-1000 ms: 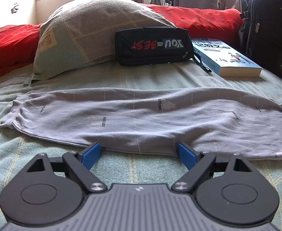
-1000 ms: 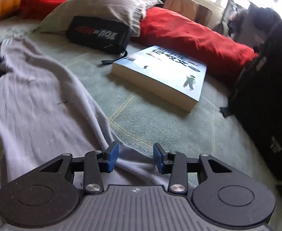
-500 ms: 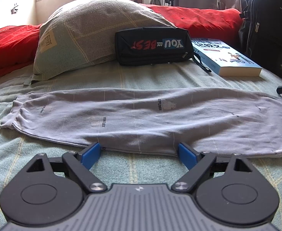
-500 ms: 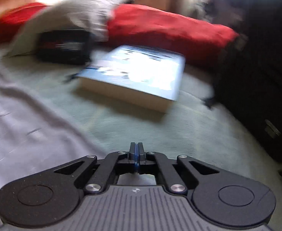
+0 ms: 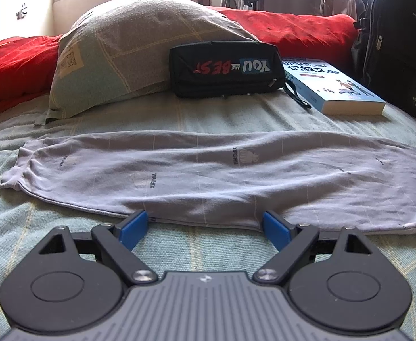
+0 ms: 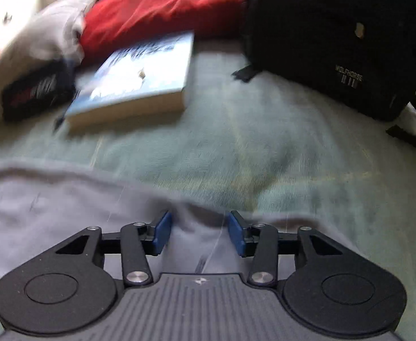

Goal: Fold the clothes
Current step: 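Open the right gripper and move both grippers away from the folded pants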

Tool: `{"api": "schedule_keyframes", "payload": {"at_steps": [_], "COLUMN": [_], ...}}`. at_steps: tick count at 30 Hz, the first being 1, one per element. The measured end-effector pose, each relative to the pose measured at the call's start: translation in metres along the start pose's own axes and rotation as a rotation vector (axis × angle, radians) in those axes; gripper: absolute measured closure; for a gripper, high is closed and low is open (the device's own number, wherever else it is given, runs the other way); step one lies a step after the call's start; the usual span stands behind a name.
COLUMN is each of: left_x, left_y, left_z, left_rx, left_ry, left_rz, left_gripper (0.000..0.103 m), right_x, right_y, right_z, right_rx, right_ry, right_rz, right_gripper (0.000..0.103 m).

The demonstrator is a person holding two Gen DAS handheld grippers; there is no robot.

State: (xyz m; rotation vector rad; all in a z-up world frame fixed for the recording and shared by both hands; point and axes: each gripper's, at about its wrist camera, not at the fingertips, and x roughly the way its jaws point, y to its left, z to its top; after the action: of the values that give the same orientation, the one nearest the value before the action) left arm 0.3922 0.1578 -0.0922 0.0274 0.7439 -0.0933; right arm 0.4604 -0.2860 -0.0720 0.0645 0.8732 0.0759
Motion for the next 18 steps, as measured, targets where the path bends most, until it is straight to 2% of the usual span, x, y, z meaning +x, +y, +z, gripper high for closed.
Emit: {"api": "schedule_keyframes", "payload": {"at_steps": [2,4,5,7,8,11,14,18], "left_x": [-0.003,-0.009,-0.012,-0.02,-0.023,-0.027,-0.026,-0.023], "left_y": [0.001,0.003,0.007,0.015,0.019,0.037,0.055,0.07], "left_z": [0.001,0.004,0.005,0.008,0.009,0.011,0.011,0.009], "left_rx": [-0.003,-0.008,-0.016,-0.038,-0.051,-0.1,-0.158,-0.19], "left_ry": [-0.006,-0.025,-0.036,-0.057,-0.064,-0.07,-0.056,-0.038], "left_rz": [0.008,0.01,0.007,0.008,0.011,0.038,0.063,0.108], "left_gripper": [0.015,0.015,0.015,0.015,0.015,0.015,0.015,0.015], "right_x": [0.006,0.003,-0.002,-0.016,-0.022,-0.033,-0.03,-0.018], "right_y": [0.001,0.012,0.021,0.046,0.059,0.107,0.161,0.23], "right_z": [0.009,0.017,0.019,0.021,0.022,0.023,0.027,0.037], "right_rx": [0.017,0.017,-0.002,-0.057,-0.084,-0.176,-0.293,-0.445], "right_ry": [-0.017,-0.006,-0.005,-0.007,-0.004,0.017,0.017,-0.008], "right_rz": [-0.048,-0.047,-0.021,0.039,0.067,0.171,0.229,0.286], "right_gripper": [0.049,0.048,0.046,0.036,0.035,0.035,0.035,0.048]}}
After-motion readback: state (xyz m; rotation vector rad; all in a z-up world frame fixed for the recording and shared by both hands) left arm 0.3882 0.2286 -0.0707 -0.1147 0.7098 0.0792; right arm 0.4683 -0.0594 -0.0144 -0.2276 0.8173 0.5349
